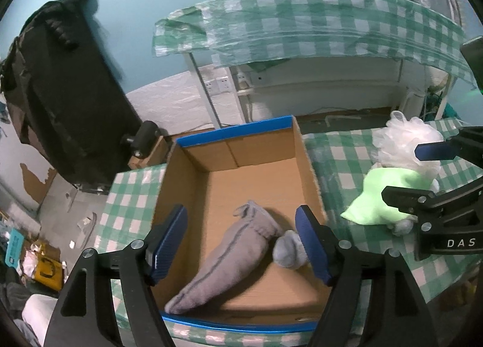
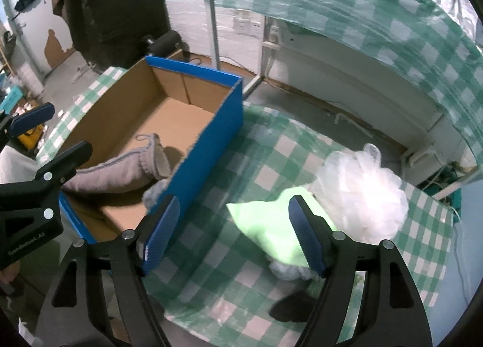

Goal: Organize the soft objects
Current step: 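Move both grippers back to the bath puff and cloths on the table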

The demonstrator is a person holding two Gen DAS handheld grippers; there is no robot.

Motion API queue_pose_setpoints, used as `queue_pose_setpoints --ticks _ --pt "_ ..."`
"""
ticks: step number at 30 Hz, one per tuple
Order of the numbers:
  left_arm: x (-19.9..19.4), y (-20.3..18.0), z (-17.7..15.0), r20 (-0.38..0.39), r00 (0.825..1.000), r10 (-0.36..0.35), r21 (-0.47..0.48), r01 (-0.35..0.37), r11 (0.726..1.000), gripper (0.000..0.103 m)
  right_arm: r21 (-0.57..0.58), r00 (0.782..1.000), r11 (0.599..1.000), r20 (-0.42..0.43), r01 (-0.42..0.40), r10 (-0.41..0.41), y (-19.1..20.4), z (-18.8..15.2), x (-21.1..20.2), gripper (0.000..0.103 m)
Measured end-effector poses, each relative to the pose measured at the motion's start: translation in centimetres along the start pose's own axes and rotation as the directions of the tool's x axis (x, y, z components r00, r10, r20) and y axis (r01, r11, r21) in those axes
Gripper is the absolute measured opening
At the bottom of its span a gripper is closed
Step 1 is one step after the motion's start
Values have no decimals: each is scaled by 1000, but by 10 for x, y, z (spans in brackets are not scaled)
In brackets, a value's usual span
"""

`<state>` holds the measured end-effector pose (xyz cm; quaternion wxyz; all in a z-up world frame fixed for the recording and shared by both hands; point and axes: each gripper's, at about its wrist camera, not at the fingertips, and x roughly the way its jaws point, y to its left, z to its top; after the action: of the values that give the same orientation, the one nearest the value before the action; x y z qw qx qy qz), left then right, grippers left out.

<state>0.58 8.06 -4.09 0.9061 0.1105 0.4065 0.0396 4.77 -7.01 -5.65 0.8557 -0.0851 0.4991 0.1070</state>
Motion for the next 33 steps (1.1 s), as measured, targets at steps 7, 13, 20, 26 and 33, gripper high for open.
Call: queue_pose_setpoints --ticks 7,13,20,26,33 --pt "1 -24 1 -1 1000 -21 49 21 999 75 22 999 999 -17 41 -41 -23 -18 -7 76" --pt "2 -47 3 -3 999 -41 92 41 995 76 34 996 996 -39 82 -81 -44 -34 -12 76" --pt "7 -77 3 -16 999 -51 145 52 988 76 89 993 990 -64 106 -100 -72 -54 -13 77" --pt "14 -100 2 -38 998 -56 182 62 981 76 152 988 980 -101 128 -114 -100 -74 -9 77" --pt "26 -123 -1 -78 994 -75 212 90 973 76 225 984 964 -136 142 -113 -128 -93 -5 77"
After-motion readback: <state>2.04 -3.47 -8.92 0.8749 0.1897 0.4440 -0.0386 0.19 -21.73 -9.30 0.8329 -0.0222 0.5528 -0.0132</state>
